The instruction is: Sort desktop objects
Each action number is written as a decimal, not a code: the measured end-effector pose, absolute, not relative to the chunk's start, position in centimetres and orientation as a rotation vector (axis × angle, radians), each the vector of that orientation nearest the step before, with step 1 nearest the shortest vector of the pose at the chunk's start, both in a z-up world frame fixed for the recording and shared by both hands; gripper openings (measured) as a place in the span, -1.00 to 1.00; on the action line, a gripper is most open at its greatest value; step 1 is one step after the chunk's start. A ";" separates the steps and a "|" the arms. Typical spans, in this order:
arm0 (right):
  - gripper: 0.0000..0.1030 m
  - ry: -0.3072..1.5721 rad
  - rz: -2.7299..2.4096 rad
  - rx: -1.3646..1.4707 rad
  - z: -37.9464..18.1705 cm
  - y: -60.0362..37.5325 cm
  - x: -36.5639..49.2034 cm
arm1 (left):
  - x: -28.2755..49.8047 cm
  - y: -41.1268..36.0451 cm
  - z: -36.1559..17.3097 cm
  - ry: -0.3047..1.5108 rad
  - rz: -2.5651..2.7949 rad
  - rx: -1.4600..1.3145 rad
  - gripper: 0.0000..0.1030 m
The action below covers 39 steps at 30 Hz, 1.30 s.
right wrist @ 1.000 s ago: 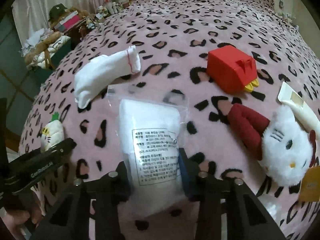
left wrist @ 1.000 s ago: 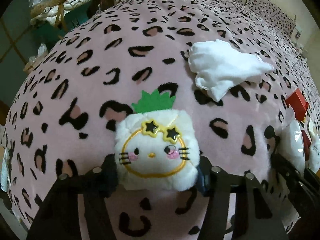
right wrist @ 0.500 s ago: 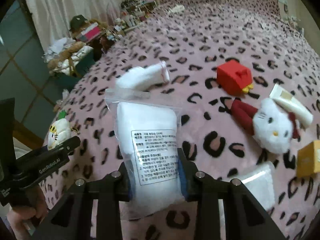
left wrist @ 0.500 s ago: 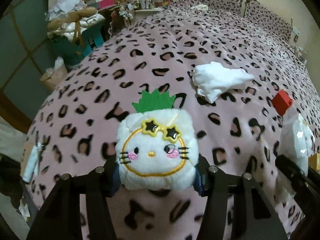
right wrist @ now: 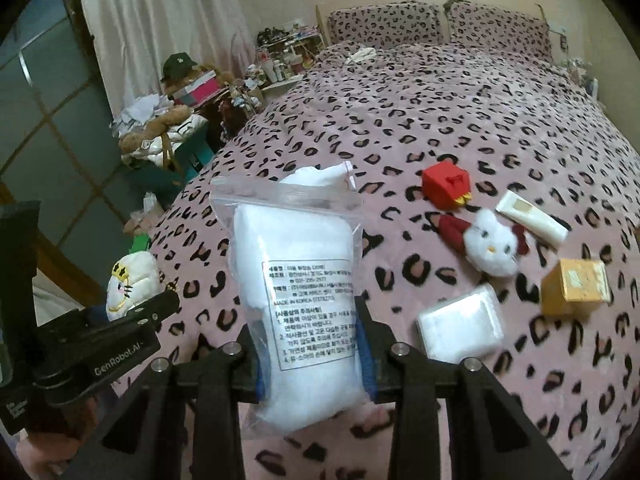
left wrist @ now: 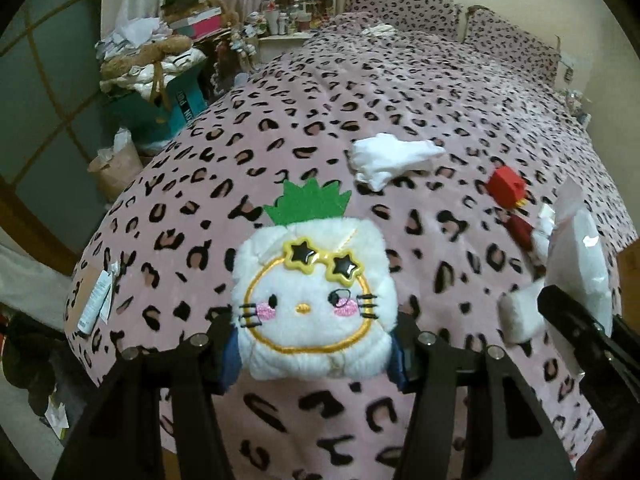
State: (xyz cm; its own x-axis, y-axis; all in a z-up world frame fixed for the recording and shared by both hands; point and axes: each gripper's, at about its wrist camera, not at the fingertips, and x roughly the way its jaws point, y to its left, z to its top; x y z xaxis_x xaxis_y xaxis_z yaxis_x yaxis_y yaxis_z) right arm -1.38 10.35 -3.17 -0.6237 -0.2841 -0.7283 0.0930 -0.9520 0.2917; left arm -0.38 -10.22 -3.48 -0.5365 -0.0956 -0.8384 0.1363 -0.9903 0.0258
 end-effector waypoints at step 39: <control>-0.34 -0.387 -2.830 1.229 1.3 20.0 8.3 | 4.8 3.4 1.2 -0.053 -2.888 1.532 0.12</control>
State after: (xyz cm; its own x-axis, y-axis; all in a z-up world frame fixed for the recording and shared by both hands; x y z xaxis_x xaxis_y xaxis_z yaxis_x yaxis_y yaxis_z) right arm 8.29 19.96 1.31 -0.6871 -0.1279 -0.7153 -0.0690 -0.9684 0.2395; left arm 4.82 3.43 1.21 -0.5543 0.0981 -0.8265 -0.1284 -0.9912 -0.0315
